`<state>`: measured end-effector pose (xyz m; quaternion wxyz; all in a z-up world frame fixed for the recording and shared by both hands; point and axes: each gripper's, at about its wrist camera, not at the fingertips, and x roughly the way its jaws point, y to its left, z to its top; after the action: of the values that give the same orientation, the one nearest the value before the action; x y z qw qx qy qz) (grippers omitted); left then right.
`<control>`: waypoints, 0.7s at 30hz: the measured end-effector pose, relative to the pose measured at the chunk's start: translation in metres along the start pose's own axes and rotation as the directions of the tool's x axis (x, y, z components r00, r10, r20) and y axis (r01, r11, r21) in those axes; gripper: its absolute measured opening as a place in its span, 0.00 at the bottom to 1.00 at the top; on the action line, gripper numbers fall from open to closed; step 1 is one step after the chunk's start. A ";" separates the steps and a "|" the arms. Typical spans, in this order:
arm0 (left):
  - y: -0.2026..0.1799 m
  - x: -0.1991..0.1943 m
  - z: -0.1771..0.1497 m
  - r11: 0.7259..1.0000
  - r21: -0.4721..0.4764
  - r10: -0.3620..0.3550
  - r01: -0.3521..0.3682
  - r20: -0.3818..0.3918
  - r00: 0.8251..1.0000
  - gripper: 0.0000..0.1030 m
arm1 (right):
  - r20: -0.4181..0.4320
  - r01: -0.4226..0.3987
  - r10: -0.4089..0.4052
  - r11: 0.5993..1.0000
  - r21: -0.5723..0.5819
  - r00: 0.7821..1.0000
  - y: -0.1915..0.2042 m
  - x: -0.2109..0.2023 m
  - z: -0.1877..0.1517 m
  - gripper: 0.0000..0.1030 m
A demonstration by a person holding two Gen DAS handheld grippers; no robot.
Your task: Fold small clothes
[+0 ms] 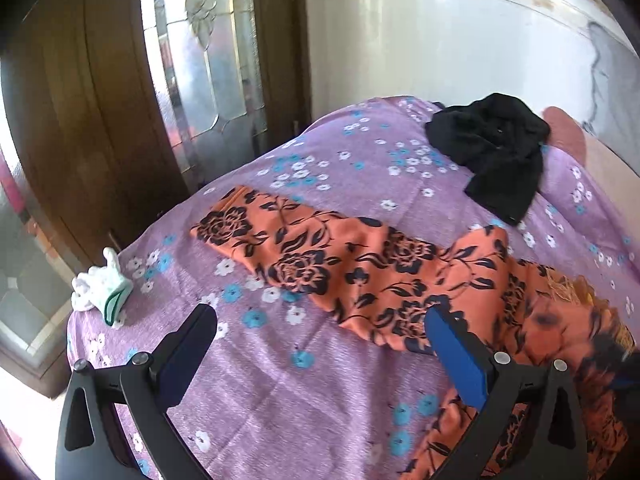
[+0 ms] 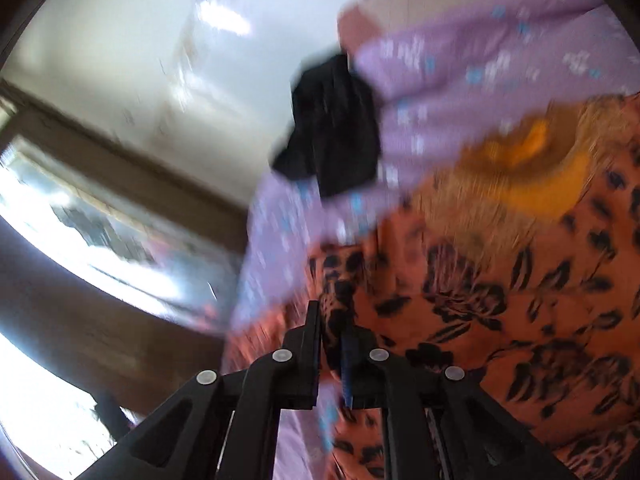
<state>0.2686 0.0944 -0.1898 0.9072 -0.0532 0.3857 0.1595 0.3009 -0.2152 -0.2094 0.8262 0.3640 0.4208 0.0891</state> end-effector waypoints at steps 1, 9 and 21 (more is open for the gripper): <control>0.001 0.001 0.000 1.000 -0.004 0.001 -0.001 -0.003 1.000 1.00 | -0.046 0.018 -0.019 1.000 -0.026 0.999 0.001 0.005 -0.014 0.11; 0.043 0.032 0.011 0.985 -0.159 0.055 -0.074 -0.118 0.992 1.00 | -0.077 0.050 -0.068 0.976 -0.210 0.995 -0.011 -0.042 -0.045 0.11; 0.053 0.066 0.006 0.971 -0.239 -0.040 -0.023 -0.253 0.967 1.00 | -0.227 0.048 -0.079 0.989 -0.140 0.971 -0.040 0.005 -0.057 0.11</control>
<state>0.2979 0.1621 -0.2314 0.8373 -0.1843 0.4773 0.1927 0.2542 -0.2117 -0.2610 0.7963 0.2815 0.5187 0.1323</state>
